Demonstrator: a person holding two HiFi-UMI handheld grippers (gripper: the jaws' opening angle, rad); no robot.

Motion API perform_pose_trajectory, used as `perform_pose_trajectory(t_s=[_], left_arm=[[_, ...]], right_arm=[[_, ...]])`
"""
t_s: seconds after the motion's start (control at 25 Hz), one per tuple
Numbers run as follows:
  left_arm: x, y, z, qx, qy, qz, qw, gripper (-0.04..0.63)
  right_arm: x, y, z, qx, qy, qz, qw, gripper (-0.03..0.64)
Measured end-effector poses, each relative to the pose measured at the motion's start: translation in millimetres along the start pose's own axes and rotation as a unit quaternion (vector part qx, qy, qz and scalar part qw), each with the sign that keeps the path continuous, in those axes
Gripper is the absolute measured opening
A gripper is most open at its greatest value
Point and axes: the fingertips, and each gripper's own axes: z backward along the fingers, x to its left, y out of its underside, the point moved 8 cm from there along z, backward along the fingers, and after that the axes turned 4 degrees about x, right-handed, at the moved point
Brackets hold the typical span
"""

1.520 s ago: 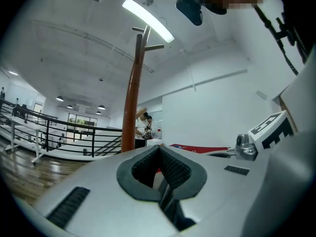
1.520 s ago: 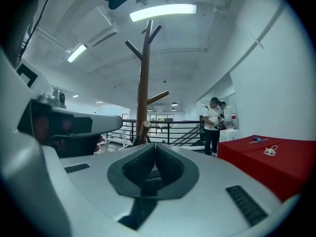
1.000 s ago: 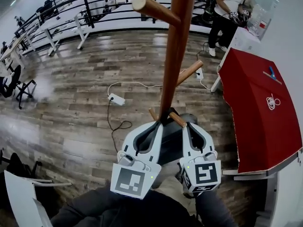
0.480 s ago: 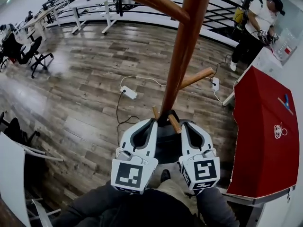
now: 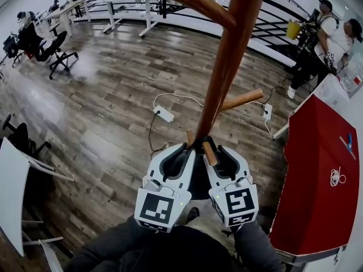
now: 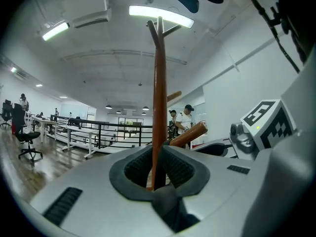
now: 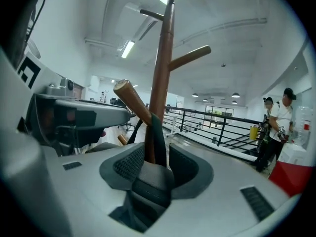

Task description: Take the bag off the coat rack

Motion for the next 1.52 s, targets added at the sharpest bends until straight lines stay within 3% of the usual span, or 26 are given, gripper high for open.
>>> perform_pose_trajectory(t_s=[0.08, 0.28, 0.72, 1.12, 1.24, 1.52], left_arm=[[-4, 2, -4, 0.005, 0.004, 0.003, 1.0, 0.091], [-5, 11, -9, 0.031, 0.011, -0.01, 0.9994, 0.123], [-8, 10, -23, 0.057, -0.013, -0.036, 0.9976, 0.124], [-6, 10, -30, 0.069, -0.027, -0.041, 0.9965, 0.114], [-8, 11, -33, 0.074, -0.025, -0.047, 0.9959, 0.078], [-8, 9, -32, 0.076, -0.025, -0.039, 0.9961, 0.066]], right_arm=[[-5, 1, -2, 0.006, -0.009, 0.011, 1.0, 0.15], [-13, -3, -10, 0.025, -0.038, 0.034, 0.998, 0.152], [-23, -15, -23, 0.041, -0.105, 0.067, 0.991, 0.152], [-26, -15, -34, 0.032, -0.119, 0.096, 0.988, 0.148], [-25, -14, -36, 0.031, -0.126, 0.106, 0.986, 0.115], [-24, -16, -34, 0.032, -0.139, 0.109, 0.984, 0.073]])
